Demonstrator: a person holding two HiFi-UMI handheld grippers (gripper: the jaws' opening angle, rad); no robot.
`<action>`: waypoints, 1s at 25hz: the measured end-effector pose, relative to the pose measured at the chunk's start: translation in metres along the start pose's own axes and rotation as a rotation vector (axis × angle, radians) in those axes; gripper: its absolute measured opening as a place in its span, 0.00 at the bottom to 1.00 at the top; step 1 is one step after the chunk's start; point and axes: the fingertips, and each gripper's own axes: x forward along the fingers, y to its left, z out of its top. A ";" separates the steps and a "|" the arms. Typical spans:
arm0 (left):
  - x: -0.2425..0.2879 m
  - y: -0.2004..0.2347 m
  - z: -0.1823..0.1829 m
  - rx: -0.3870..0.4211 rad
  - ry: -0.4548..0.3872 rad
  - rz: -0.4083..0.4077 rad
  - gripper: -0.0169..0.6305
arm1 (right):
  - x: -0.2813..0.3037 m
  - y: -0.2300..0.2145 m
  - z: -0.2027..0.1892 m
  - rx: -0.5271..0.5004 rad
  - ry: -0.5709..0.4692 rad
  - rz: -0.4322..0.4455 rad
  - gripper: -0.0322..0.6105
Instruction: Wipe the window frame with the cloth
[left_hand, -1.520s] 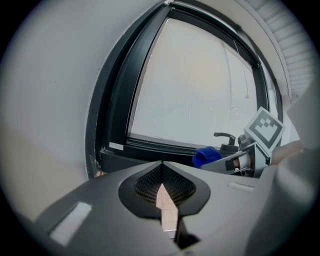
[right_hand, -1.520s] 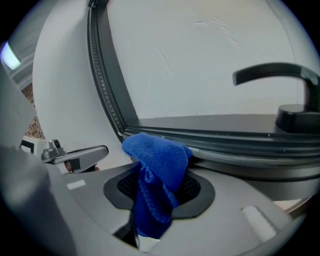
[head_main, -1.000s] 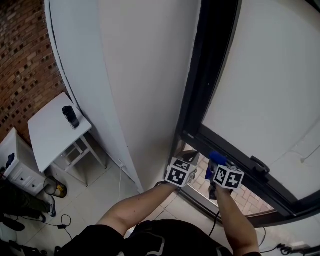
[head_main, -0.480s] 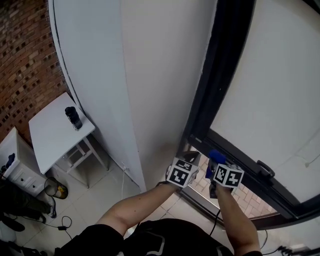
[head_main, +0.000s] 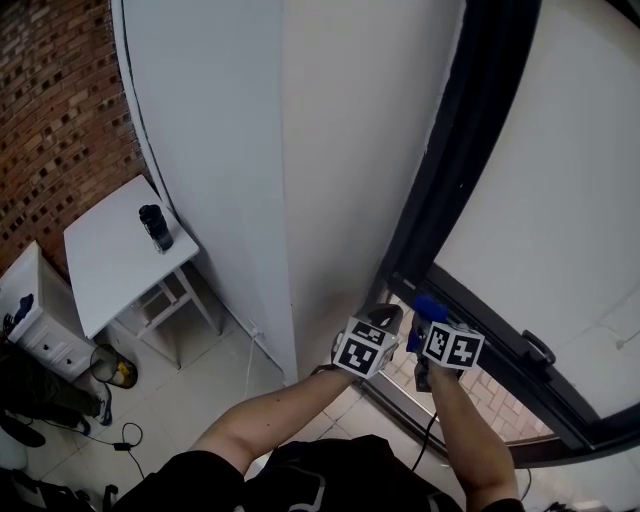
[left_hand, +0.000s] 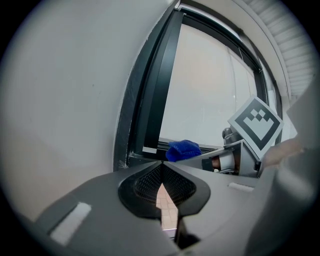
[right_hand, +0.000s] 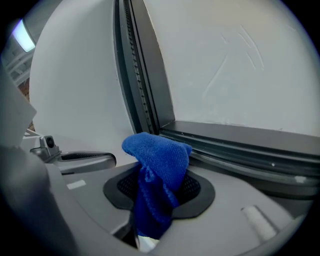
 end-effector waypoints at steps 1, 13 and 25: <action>-0.001 0.002 0.000 -0.002 -0.001 0.007 0.01 | 0.002 0.002 0.001 -0.003 0.003 0.008 0.28; 0.000 0.023 0.005 -0.009 -0.001 0.092 0.01 | 0.019 0.018 0.010 -0.021 0.011 0.093 0.28; -0.023 0.007 0.022 -0.039 -0.021 0.113 0.01 | -0.022 0.033 0.017 -0.069 0.013 0.148 0.28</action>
